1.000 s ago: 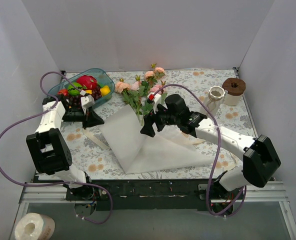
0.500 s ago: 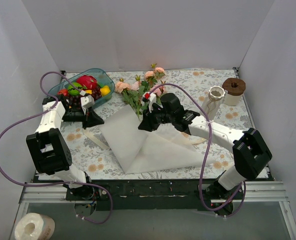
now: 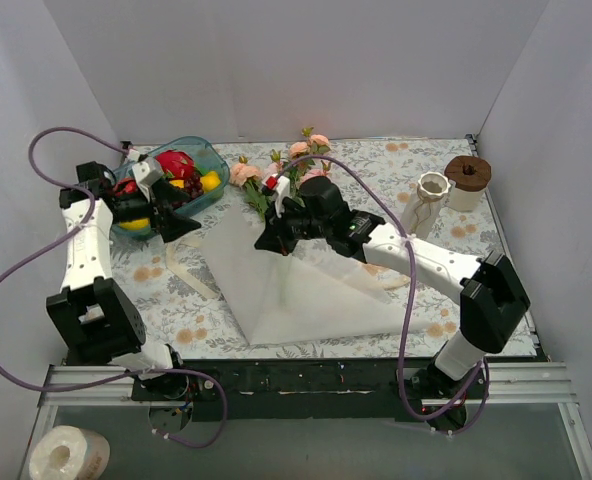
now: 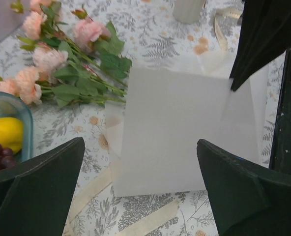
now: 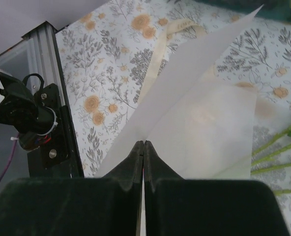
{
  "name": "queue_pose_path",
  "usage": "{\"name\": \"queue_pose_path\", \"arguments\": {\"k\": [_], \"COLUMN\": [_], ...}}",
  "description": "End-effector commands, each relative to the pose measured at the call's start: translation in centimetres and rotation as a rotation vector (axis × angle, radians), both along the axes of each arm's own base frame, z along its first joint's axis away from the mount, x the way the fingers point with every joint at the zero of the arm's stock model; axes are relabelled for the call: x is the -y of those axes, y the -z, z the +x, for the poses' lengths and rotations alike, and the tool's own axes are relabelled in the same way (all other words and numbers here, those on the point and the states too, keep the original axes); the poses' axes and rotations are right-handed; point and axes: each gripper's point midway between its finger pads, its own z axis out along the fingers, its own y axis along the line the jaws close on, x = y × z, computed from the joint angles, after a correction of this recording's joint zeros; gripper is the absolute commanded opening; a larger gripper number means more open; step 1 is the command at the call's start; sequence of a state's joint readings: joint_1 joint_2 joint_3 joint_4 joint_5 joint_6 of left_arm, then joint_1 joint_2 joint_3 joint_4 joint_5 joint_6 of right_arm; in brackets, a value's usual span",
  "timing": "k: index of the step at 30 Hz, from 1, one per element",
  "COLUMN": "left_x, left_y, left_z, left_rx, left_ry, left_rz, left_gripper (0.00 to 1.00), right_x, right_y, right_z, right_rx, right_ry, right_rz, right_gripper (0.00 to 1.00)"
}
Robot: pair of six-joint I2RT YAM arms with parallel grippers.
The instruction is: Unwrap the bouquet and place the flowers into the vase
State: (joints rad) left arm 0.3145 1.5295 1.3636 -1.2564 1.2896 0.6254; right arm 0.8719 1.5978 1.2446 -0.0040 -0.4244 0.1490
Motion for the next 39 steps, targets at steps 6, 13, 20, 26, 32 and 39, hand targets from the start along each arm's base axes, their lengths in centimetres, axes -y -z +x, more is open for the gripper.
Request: {"name": "queue_pose_path", "arguments": {"k": [6,13,20,26,32,39], "left_x": [-0.7,-0.6,-2.2,-2.7,-3.0,0.7], "left_y": [-11.8,-13.2,-14.4,-14.9,-14.1,-5.3], "left_z": [0.2,-0.7,1.8,3.0,3.0,2.7], "left_rx": [0.126,0.069,0.029,0.003,-0.005,-0.129], "left_ry": [-0.149,-0.162,-0.272,-0.299,-0.316,-0.252], "left_rz": [-0.204,-0.251,-0.236,-0.247,-0.223,0.005], "left_gripper": [0.98,0.98,0.98,0.98,0.98,0.98], "right_x": [-7.9,-13.5,-14.5,-14.5,-13.5,-3.7], "right_y": [-1.9,0.5,-1.9,-4.8,-9.3,-9.8], "right_z": [-4.0,-7.0,-9.1,-8.6,-8.7,-3.4], "right_rx": [0.034,0.008,0.059,0.085,0.118,0.175], "right_ry": [-0.124,-0.201,-0.196,-0.129,-0.083,0.232], "right_rz": [-0.01,-0.064,-0.073,-0.048,0.012,-0.074], "right_gripper": [0.01,0.4,0.64,0.94,0.97,0.94]}}
